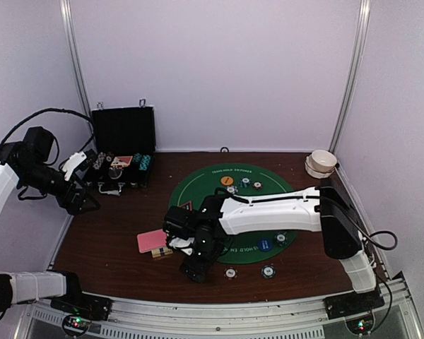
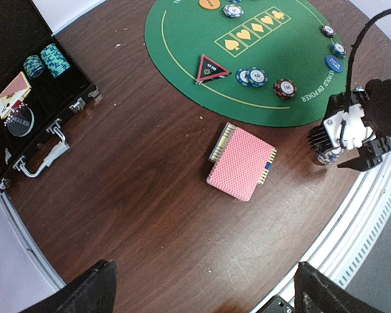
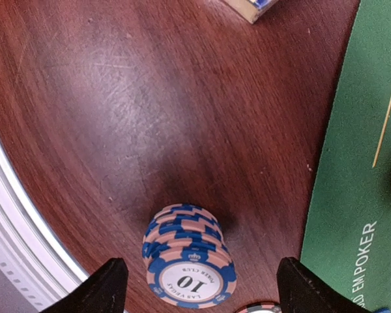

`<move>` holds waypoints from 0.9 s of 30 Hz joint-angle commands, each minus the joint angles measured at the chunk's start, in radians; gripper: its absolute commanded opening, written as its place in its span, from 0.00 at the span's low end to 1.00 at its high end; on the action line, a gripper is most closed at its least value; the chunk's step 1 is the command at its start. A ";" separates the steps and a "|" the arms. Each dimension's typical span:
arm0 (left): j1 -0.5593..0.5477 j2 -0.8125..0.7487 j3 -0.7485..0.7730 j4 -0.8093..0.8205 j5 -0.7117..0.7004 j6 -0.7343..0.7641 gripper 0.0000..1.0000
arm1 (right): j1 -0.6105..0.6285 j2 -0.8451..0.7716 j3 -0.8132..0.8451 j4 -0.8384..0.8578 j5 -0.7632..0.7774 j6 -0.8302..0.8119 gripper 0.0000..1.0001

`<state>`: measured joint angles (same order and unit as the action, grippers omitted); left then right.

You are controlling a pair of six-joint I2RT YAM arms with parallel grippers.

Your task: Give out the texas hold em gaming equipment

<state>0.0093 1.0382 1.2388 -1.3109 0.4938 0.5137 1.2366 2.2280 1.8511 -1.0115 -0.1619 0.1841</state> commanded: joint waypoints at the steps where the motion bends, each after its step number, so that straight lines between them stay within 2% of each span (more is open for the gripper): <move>1: -0.005 0.000 0.017 0.004 0.010 0.014 0.98 | -0.008 0.039 0.059 -0.009 -0.025 -0.019 0.81; 15: -0.005 0.000 0.016 0.005 0.008 0.016 0.98 | -0.009 0.042 0.079 -0.037 -0.021 -0.029 0.61; 22: -0.005 -0.004 0.017 0.010 0.003 0.016 0.98 | -0.008 0.041 0.076 -0.044 -0.039 -0.030 0.59; 27: -0.004 -0.004 0.016 0.010 0.002 0.017 0.98 | -0.008 0.039 0.073 -0.046 -0.050 -0.031 0.53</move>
<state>0.0093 1.0389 1.2392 -1.3109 0.4934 0.5148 1.2316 2.2780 1.9125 -1.0454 -0.1940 0.1593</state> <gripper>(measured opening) 0.975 0.555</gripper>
